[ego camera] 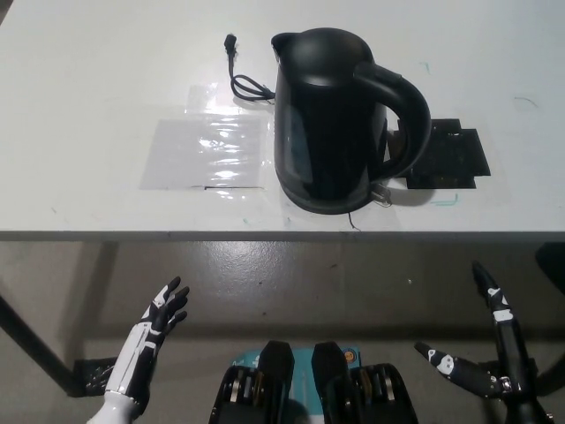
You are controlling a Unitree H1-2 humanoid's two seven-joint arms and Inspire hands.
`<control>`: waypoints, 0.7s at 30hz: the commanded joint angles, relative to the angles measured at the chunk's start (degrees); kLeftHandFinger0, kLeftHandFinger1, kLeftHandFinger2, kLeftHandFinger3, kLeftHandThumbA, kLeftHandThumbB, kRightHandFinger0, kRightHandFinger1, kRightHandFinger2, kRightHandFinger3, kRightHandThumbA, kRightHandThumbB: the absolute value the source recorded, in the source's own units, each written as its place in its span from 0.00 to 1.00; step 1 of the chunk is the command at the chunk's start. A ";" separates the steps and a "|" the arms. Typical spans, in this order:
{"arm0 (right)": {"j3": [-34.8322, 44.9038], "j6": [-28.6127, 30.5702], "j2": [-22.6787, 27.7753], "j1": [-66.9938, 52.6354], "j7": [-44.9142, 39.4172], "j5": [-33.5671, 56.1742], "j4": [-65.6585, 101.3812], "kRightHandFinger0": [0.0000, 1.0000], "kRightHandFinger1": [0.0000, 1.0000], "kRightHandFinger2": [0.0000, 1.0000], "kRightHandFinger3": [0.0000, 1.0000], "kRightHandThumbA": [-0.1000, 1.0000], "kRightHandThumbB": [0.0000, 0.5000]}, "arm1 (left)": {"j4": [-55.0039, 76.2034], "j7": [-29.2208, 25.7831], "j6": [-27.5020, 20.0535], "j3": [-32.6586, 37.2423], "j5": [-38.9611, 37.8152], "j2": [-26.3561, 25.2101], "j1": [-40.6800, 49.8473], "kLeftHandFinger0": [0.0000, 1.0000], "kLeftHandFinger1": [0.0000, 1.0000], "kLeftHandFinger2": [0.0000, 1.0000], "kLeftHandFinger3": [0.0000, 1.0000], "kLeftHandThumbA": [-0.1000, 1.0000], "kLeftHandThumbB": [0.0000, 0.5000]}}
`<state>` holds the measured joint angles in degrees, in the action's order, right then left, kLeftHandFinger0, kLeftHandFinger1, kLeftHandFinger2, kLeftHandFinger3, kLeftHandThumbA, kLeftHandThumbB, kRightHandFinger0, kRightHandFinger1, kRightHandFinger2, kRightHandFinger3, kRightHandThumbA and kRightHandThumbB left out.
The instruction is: A kettle is kept at the center of the table close to the robot and the robot uses its right index finger to press downwards on the transparent start boiling button
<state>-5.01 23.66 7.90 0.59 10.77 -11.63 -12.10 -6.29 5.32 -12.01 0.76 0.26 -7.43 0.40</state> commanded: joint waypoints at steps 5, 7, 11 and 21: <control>0.13 3.27 0.29 1.08 0.07 2.38 0.16 1.00 1.00 1.00 1.00 1.00 0.55 | 0.74 0.85 -1.55 -0.15 -0.75 -0.80 -1.12 1.00 1.00 1.00 1.00 1.00 0.63; -0.17 3.27 0.52 1.20 0.12 2.52 0.05 1.00 1.00 1.00 1.00 1.00 0.53 | 0.69 0.84 -1.62 -0.14 -0.73 -0.79 -1.14 1.00 1.00 1.00 1.00 1.00 0.62; -0.29 3.27 0.83 0.57 0.20 2.23 0.06 1.00 1.00 1.00 1.00 1.00 0.53 | 1.18 0.77 -1.18 0.05 -0.40 -0.69 -0.25 1.00 1.00 1.00 1.00 1.00 0.63; 0.20 3.27 0.68 -0.81 0.01 2.17 1.05 1.00 1.00 1.00 1.00 1.00 0.52 | 1.44 0.89 -1.70 0.29 -0.58 -0.45 0.97 1.00 1.00 1.00 1.00 1.00 0.57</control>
